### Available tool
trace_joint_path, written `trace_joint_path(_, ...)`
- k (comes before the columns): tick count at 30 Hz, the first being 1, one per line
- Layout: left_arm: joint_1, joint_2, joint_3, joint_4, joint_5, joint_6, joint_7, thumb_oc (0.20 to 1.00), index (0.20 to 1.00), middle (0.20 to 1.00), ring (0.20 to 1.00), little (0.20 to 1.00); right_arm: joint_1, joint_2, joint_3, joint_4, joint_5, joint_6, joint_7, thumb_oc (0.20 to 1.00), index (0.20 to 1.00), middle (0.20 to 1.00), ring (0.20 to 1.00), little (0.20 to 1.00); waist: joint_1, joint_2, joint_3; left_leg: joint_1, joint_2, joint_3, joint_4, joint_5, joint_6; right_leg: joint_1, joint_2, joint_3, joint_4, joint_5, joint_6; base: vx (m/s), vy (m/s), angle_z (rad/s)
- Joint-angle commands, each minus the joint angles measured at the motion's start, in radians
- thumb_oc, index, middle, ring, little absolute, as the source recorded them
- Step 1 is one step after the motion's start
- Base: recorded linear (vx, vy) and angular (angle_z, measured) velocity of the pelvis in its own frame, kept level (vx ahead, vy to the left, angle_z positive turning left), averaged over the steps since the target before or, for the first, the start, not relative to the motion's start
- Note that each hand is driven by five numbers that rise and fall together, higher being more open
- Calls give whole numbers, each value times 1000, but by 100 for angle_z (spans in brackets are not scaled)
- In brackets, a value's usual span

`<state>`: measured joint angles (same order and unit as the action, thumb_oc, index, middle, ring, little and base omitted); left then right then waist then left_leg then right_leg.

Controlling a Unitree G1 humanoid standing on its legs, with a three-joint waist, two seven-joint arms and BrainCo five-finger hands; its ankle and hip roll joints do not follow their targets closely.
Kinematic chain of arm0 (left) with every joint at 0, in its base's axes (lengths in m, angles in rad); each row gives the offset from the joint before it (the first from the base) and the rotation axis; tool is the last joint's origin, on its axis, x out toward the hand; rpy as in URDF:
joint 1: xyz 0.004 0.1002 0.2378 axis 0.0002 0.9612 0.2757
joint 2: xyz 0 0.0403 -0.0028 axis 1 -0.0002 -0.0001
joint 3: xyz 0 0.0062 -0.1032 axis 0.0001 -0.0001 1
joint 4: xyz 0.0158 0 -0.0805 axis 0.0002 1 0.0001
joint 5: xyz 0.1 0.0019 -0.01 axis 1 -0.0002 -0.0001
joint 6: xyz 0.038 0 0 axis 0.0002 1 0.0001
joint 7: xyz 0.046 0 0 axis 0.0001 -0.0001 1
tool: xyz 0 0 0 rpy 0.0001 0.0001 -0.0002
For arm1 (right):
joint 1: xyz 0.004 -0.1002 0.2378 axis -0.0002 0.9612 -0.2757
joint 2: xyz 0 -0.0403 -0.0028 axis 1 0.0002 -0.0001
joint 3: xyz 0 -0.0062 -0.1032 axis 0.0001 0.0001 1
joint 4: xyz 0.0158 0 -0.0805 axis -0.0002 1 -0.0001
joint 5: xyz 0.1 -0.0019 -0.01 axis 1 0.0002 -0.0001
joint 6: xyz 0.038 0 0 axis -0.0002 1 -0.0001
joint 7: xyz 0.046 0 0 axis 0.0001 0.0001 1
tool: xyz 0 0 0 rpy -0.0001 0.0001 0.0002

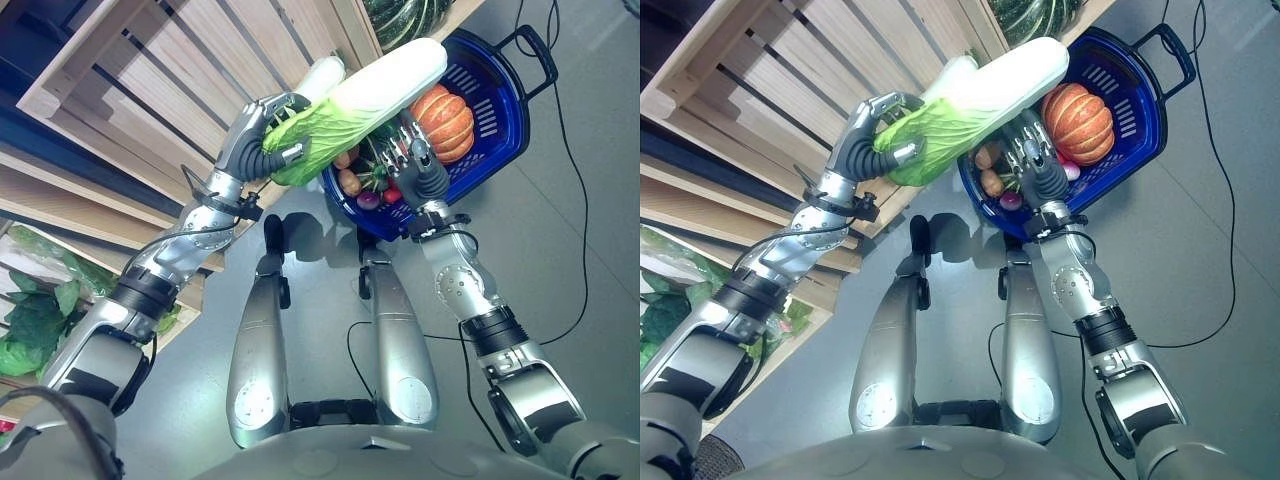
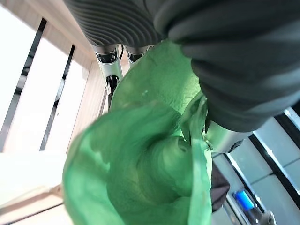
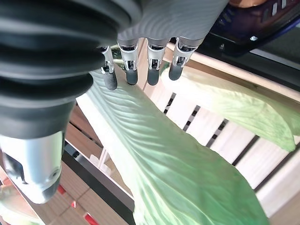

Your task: Pick up fruits and vegetables into the basket

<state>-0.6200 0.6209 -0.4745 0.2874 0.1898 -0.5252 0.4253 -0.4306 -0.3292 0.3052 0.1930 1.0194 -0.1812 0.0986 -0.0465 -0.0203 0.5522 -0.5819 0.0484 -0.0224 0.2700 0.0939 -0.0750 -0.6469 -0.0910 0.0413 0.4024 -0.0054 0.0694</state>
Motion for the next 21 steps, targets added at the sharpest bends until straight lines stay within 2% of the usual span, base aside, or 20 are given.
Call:
trace_joint_path(1,-9,-57,23,-147,45,-71,74,200,200,200,200,200,-17,40,28,-131,4,-23,70,1000,1000,1000,1000,1000,10,-2,-32,-1,-25,2,54,-74,45,69,4,-45,-42,12,-20,0,0,0)
trace_joint_path(13,12,-70,65,-136,39,-32,125,200,200,200,200,200,-10,47,8,-134,2,-44,60,1000,1000,1000,1000,1000,12,-2,-32,4,-29,-3,48,-73,45,73,7,-47,-41,9,-21,0,0,0)
trace_joint_path(21,11,-75,82,-140,53,-49,145,200,200,200,200,200,-4,51,2,-126,17,-24,80,1000,1000,1000,1000,1000,11,-1,-32,5,-30,-4,45,-72,45,75,6,-48,-46,10,-21,0,0,0)
